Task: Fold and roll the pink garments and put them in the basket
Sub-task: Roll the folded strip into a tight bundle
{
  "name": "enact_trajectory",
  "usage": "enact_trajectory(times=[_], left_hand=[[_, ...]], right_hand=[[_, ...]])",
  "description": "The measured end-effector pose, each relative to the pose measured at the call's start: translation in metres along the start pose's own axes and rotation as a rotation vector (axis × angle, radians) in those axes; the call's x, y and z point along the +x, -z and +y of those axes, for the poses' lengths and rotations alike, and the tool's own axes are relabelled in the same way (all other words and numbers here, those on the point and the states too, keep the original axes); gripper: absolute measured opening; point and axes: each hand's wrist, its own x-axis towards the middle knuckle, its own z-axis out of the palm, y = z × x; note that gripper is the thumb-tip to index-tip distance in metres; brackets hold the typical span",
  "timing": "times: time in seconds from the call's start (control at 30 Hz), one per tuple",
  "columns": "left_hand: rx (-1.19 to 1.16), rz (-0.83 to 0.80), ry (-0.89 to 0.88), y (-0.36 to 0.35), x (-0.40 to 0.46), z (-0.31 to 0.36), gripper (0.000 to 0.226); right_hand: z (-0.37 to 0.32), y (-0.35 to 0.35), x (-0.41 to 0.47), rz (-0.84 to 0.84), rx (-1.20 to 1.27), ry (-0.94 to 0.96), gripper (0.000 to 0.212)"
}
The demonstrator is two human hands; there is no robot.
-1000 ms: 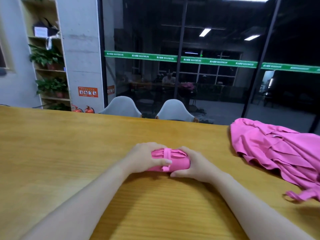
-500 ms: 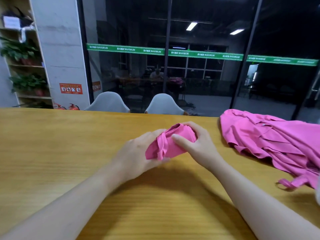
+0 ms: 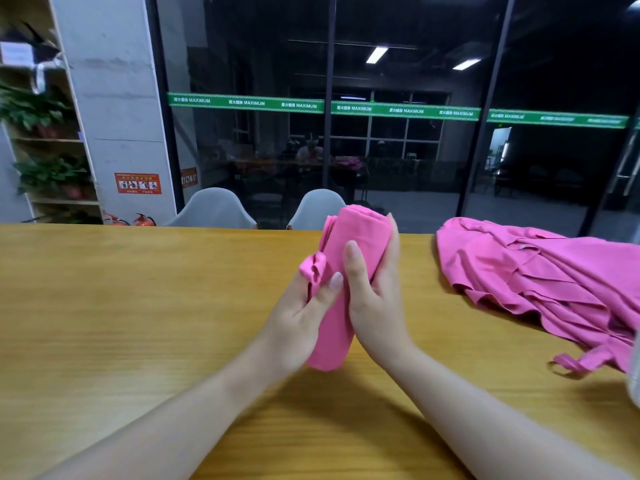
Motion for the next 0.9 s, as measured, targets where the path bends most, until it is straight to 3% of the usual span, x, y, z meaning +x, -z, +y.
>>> enact_trajectory(times=[0.17, 0.27, 0.33, 0.5, 0.63, 0.8, 0.9], left_hand=[[-0.068, 0.111, 0.026, 0.003, 0.001, -0.003, 0.050], [-0.043, 0.064, 0.075, 0.000, 0.002, -0.002, 0.029], [-0.042, 0.067, 0.101, 0.003, 0.004, -0.004, 0.026], [0.048, 0.079, 0.082, 0.012, 0.005, -0.004, 0.040], [0.093, 0.086, 0.078, 0.013, 0.004, -0.001, 0.043], [0.160, 0.080, 0.126, 0.024, 0.003, -0.001, 0.090], [0.203, 0.088, 0.094, 0.027, 0.001, -0.004, 0.071]], right_hand=[[0.011, -0.008, -0.007, -0.065, 0.013, 0.001, 0.054], [0.015, -0.008, -0.008, -0.076, 0.000, -0.030, 0.054], [0.016, -0.008, -0.008, -0.096, -0.038, -0.046, 0.056], [0.013, 0.000, -0.004, -0.142, -0.176, -0.013, 0.070], [0.016, 0.003, -0.002, -0.189, -0.222, -0.035, 0.064], [0.015, 0.008, -0.002, -0.322, -0.248, -0.078, 0.065], [0.011, 0.015, -0.001, -0.431, -0.201, -0.117, 0.070]])
